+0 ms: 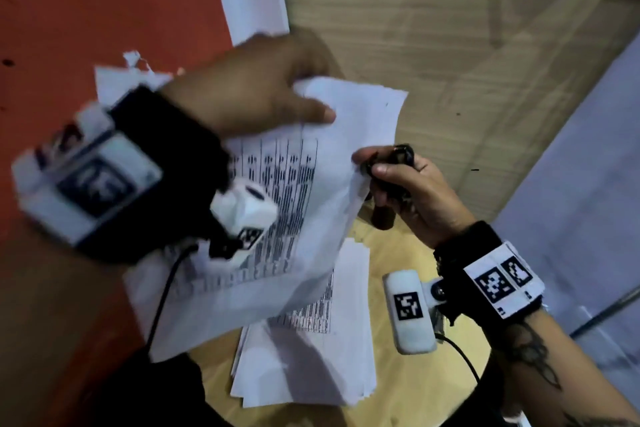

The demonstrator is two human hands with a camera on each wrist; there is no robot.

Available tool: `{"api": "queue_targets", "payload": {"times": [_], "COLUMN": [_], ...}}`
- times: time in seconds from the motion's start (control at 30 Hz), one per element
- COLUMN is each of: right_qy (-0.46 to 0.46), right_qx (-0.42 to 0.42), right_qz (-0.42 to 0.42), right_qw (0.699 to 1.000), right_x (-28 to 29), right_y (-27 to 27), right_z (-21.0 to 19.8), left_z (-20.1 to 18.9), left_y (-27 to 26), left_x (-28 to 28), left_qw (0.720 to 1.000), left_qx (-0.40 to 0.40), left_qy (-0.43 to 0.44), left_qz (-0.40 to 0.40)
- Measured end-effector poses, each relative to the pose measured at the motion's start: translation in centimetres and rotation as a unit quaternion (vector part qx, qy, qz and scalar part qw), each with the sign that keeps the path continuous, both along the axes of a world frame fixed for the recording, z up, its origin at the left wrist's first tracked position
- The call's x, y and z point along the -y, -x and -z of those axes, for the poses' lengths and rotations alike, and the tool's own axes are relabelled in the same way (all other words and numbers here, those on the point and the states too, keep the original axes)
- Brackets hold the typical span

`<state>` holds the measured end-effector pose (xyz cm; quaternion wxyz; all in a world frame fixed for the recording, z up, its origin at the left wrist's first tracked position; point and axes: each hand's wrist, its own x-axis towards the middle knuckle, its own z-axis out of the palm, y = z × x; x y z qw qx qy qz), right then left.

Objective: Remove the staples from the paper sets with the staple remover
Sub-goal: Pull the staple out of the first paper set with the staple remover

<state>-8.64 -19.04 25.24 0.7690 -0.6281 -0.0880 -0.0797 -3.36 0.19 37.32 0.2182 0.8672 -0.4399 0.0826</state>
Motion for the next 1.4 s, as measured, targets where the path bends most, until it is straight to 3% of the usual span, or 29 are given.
{"api": "queue_targets", "payload": {"times": [0.1,0.2,0.3,0.47,0.6,0.67,0.73,0.8,0.97,1.07,1.17,1.4], "right_qy": [-0.016,-0.004,0.005,0.038,0.048,0.101,0.239,0.355,0.44,0.499,0.529,0.555], "right_qx": [0.001,-0.01,-0.026,0.009,-0.001,0.007,0.042,0.107,0.247,0.285,0.311,0.316], "right_qz": [0.04,0.073,0.116,0.291,0.247,0.216,0.222,0.25,0.283,0.263,0.253,0.247], "right_qw": [0.999,0.997,0.993,0.956,0.968,0.971,0.944,0.895,0.816,0.775,0.748,0.728], "right_x": [0.6,1.0,1.2,2.0,1.2,0.4,-0.3,-0.9,-1.3,-1.5,-1.6,-1.5], "right_y": [-0.2,-0.1,0.1,0.8,0.8,0.7,0.5,0.4,-0.6,-1.2,-1.4,-1.4], "right_z": [-1.3,-1.1,-0.2,0.4,-0.7,-1.0,-1.0,-0.7,-0.3,-0.1,0.1,-0.3], "left_z": [-2.0,0.8,4.0,6.3,6.9,7.3,7.7,8.2,9.0,9.7,10.1,10.3], "left_y": [-1.9,-3.1,-4.1,-4.1,-4.1,-4.0,-3.8,-3.7,-4.4,-4.6,-4.7,-4.6], "left_x": [1.4,1.6,1.5,1.5,1.4,1.3,1.2,1.2,1.3,1.4,1.6,2.0], "left_qw": [0.999,0.99,0.981,0.968,0.965,0.963,0.959,0.957,0.955,0.955,0.955,0.954], "left_qx": [-0.04,-0.135,-0.176,-0.218,-0.219,-0.215,-0.227,-0.235,-0.239,-0.233,-0.231,-0.224], "left_qy": [-0.019,0.016,0.073,0.12,0.142,0.157,0.164,0.166,0.166,0.174,0.177,0.195], "left_qz": [0.007,0.022,0.019,0.027,0.04,0.04,0.041,0.043,0.058,0.052,0.054,0.038]}}
